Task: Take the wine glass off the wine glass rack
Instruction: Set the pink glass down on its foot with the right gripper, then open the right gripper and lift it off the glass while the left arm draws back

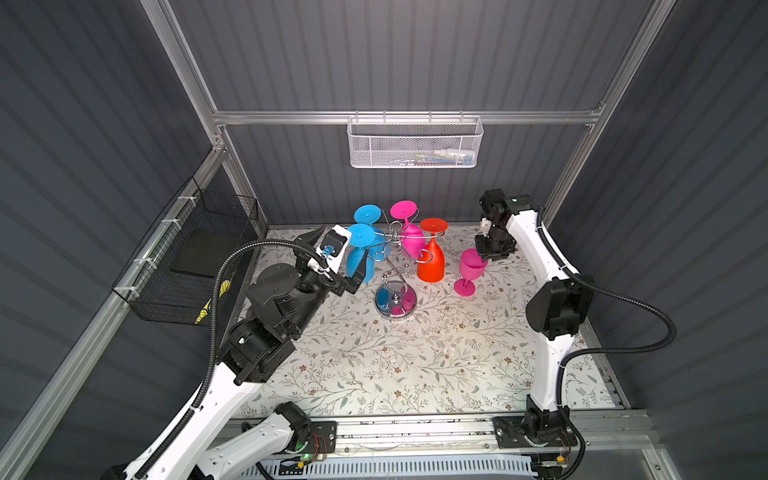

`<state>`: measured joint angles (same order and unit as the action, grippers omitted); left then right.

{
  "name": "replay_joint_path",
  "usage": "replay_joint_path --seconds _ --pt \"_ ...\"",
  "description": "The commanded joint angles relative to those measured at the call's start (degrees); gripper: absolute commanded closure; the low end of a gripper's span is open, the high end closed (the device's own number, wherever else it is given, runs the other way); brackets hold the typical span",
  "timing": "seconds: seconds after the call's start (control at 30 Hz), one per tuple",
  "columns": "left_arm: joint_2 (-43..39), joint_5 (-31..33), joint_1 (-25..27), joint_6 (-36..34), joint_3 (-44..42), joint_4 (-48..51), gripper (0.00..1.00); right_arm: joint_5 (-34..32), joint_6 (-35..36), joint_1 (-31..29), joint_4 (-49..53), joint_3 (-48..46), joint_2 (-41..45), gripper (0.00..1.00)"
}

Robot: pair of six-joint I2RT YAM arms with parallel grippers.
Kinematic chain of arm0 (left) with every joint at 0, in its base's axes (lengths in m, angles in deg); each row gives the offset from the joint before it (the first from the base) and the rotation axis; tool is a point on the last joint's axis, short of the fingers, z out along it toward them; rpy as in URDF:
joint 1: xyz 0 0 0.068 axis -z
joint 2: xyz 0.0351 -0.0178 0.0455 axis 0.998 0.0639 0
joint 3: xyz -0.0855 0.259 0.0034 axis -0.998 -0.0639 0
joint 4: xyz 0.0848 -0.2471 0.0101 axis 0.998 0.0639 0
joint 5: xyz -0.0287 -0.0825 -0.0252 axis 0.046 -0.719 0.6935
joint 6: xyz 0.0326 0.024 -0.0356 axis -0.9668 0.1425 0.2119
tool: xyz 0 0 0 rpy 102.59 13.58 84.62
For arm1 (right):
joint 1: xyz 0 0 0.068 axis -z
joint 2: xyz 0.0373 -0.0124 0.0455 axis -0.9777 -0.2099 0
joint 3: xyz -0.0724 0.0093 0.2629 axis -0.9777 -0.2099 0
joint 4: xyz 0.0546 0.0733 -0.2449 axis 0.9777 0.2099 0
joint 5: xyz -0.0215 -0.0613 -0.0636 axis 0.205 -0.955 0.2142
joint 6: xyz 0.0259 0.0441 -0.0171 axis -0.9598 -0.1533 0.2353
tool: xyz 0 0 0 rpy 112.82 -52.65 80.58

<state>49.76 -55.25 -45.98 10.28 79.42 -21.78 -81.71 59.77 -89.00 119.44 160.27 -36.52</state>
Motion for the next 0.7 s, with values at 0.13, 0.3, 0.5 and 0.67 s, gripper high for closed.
replay_joint_path --seconds 0.13,0.3,0.5,0.67 --pt "2.27 8.29 -0.02 10.51 3.91 0.23 0.00 0.82 -0.44 0.61 -0.42 -3.08 11.51 0.64" --pt "5.27 8.55 -0.73 11.67 9.21 4.25 0.00 3.61 -1.21 0.74 -2.93 -8.31 19.31 0.63" --pt "11.04 -3.65 -13.77 20.38 17.34 12.30 0.00 8.36 -3.40 0.81 -7.80 -15.79 28.68 0.63" --pt "15.74 -19.78 -25.25 30.18 21.69 17.58 0.00 9.85 -4.72 0.83 -9.54 -20.53 34.15 0.63"
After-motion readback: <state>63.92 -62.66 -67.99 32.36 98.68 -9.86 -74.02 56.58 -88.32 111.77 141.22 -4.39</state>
